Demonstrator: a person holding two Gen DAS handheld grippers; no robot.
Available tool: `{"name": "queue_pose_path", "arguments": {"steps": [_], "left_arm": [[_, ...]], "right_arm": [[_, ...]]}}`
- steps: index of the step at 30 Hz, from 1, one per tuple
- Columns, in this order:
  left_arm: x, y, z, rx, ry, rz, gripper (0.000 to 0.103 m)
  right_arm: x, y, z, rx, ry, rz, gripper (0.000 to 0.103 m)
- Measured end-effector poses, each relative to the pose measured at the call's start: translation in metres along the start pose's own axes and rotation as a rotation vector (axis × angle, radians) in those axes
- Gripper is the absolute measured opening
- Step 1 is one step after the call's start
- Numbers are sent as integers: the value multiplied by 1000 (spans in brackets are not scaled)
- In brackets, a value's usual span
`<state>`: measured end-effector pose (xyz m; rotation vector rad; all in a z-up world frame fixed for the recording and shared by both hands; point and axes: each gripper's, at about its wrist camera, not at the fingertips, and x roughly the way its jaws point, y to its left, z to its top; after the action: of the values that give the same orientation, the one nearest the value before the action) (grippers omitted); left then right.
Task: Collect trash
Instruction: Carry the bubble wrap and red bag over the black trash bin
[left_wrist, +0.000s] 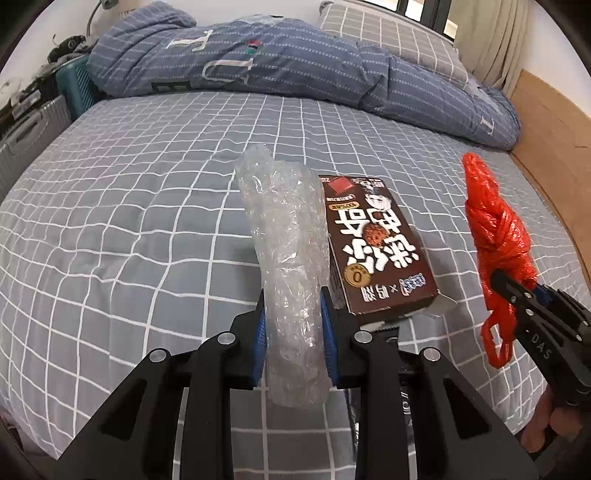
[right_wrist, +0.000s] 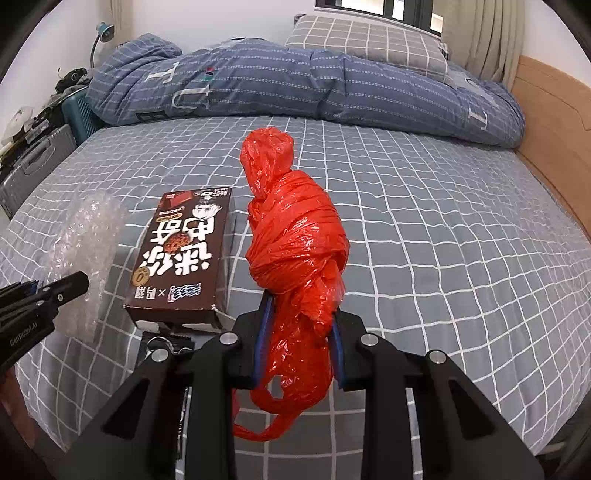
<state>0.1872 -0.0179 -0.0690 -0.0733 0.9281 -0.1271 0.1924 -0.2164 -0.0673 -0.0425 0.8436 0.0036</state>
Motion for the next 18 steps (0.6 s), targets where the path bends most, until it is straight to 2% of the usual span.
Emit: {"name": "queue_pose_path", "arguments": {"steps": [18], "left_arm": [[-32, -5, -26, -26, -22, -47, 24]], "right_arm": [[-32, 5, -26, -7, -3, 7, 26]]}}
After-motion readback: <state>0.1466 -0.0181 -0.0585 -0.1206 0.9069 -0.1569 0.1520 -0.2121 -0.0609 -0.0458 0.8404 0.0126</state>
